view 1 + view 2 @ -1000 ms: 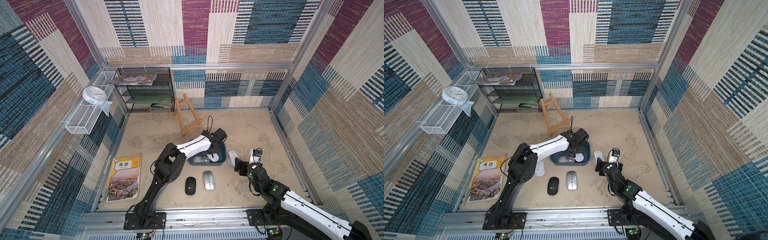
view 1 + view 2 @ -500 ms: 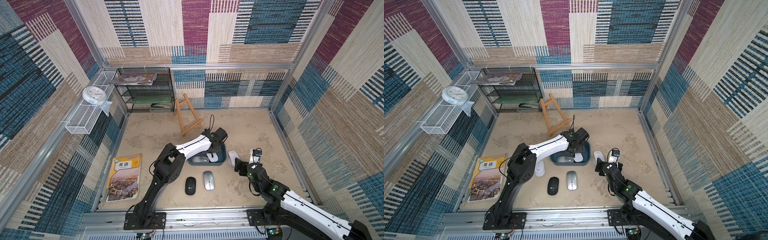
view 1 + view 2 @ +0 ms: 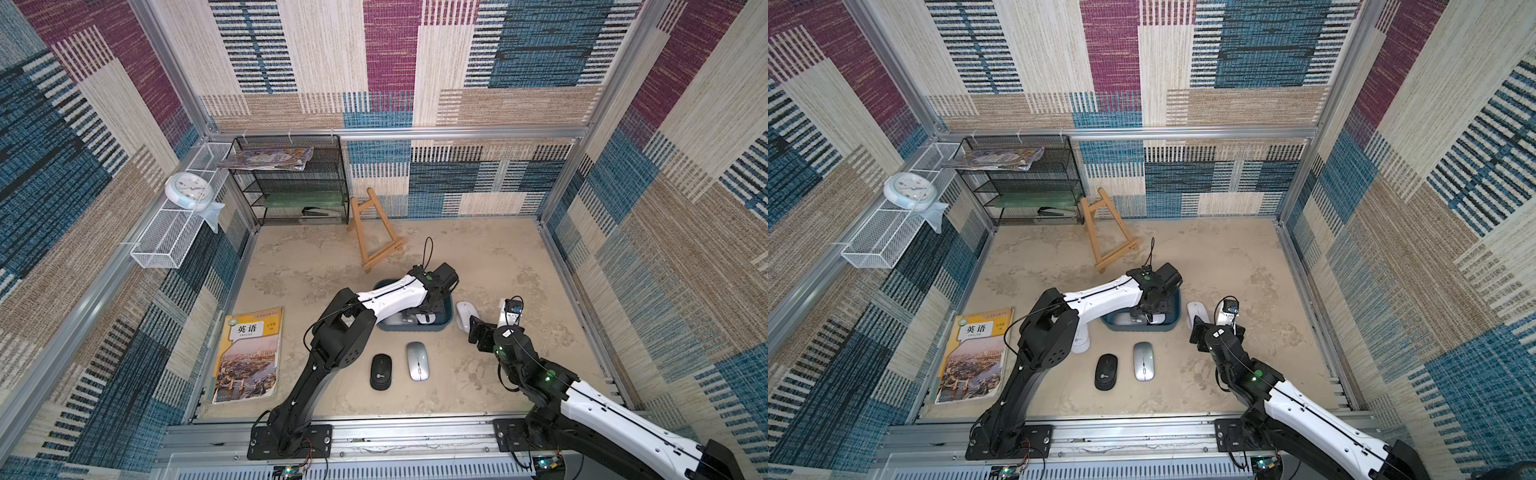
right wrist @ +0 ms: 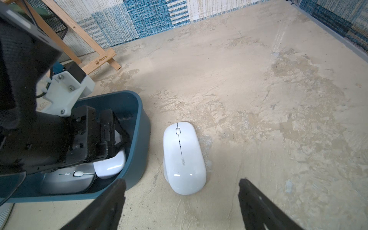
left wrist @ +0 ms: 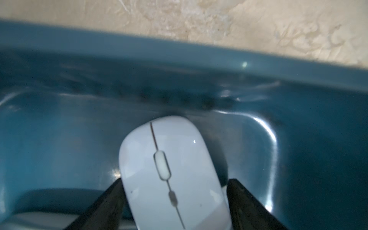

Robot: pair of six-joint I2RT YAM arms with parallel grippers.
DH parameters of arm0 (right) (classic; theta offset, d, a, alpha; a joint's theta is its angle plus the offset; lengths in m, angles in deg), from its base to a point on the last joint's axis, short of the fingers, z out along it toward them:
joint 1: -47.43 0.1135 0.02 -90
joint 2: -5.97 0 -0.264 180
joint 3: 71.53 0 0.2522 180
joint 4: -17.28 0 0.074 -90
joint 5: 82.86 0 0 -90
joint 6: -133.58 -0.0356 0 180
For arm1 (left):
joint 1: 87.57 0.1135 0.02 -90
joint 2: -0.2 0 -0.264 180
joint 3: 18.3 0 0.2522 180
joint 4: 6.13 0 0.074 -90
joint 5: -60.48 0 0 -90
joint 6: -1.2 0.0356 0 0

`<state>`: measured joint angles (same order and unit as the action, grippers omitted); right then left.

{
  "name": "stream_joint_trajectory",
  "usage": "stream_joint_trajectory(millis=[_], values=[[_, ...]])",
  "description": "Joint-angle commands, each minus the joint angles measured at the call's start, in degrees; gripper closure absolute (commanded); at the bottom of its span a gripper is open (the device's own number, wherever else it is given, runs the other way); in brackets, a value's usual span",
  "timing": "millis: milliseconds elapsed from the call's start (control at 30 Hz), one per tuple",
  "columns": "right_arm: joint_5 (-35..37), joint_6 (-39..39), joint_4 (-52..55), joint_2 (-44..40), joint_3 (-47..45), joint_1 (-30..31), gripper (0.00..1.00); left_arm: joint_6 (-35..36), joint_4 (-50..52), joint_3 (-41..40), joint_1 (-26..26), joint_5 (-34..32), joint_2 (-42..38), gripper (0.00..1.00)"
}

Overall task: Take out the mouse from the storage box
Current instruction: Pick up the mouse from the storage box.

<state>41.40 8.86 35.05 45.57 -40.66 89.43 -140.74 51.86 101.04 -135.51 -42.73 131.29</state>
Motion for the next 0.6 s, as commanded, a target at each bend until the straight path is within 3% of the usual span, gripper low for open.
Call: stream_joint_trajectory(millis=[0,267,567], values=[[0.3,0.4,-1.7,0.1,0.1,0.0,0.08,-0.4,0.3,0.2,0.2,-0.1,0.8,0.22],[0.1,0.4,-1.6,0.1,0.1,0.0,0.08,0.0,-1.2,-1.2,0.5,-0.9,-2.2,0.41],[1.0,-0.2,-1.0,0.2,0.4,0.0,0.08,2.2,-1.8,-3.2,0.1,-3.7,-9.5,0.46]])
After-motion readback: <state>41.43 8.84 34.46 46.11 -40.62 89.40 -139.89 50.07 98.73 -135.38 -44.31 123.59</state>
